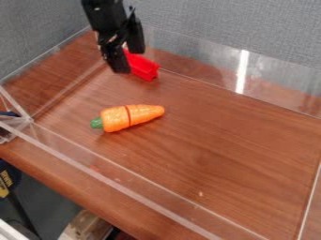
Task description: Remove the red object from the blue plate and put it on the table
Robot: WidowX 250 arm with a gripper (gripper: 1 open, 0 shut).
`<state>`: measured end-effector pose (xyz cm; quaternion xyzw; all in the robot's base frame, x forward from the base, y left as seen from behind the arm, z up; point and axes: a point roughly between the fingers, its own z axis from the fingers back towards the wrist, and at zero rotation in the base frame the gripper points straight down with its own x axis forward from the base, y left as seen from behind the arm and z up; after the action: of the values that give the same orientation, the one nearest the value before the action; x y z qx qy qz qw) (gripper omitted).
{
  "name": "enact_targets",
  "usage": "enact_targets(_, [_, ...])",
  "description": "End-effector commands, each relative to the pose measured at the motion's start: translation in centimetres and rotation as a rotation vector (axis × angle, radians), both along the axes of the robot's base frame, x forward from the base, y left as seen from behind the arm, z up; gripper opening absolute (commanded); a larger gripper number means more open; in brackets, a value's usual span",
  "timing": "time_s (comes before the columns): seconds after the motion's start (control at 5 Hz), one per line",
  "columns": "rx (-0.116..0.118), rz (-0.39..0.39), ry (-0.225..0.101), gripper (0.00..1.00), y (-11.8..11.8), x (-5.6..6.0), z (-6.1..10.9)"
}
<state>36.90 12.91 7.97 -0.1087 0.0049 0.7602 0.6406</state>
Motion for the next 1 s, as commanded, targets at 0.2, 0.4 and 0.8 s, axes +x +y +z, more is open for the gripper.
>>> enact_targets(0.2, [0.056,-0.054,-0.062,1.00,2.5,3.0,0.4])
enact_targets(0.4, [0.070,-0.079,-0.060,1.00,2.9,4.0,-0.2])
enact_targets(0.8, [0.093,-0.138,-0.054,1.00,3.2,4.8,-1.0])
